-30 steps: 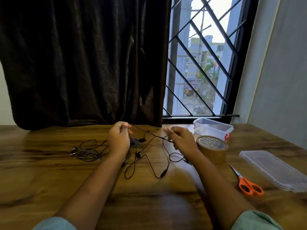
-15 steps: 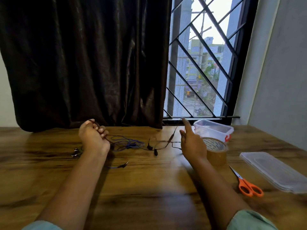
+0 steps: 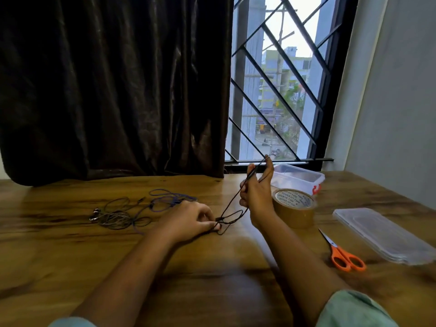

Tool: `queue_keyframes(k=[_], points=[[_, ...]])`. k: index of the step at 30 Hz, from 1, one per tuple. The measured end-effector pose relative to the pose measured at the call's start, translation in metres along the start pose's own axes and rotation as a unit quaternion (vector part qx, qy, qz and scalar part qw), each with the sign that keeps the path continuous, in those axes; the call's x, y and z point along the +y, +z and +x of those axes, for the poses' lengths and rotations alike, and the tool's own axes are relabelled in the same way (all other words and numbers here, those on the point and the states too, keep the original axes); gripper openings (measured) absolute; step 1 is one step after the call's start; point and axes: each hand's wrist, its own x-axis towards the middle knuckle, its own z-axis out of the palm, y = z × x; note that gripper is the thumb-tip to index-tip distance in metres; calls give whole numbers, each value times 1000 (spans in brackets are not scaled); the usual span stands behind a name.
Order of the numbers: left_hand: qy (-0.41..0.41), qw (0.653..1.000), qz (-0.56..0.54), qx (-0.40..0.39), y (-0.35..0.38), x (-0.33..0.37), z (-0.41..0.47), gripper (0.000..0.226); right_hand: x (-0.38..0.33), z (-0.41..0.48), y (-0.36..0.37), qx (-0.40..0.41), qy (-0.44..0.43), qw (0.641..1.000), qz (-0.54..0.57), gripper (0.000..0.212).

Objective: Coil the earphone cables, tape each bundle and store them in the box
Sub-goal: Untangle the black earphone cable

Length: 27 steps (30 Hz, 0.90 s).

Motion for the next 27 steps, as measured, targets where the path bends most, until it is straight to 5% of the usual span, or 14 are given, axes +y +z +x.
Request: queue_keyframes(k=[7,9,11,13,16,18,21,24,27], points=[[35,999,12,-3,6,-3,2,9,-13,4,-9,-65,43,997,12,29],[42,999,3,27,5,-7,3,11,-12,2,-15,-105,-25,990,-88,21],[41,997,-42,54,4,-11,4,10,-11,-2,-24,-169,-95,943,-272,14],[46,989,-109,91,1,-14,4,3,-7,-4,-30,-200,-123,887,-396,26],[31,956,-214,197,-9,-17,5,13,-6,-3,-31,-182,-125,870,-442,45],[-7,913,-277,300,-15,-21,8,16,-5,-1,-31,-148,-139,869,-451,55],[-82,808,-410,415,-22,-25,10,21,-9,-3,-31,-70,-138,918,-365,58],[-165,689,-524,473,-32,-32,10,16,-8,-1,-30,-17,-56,974,-221,47],[-196,571,-631,487,-41,-41,7,20,-4,0,-26,0,-15,991,-130,31]])
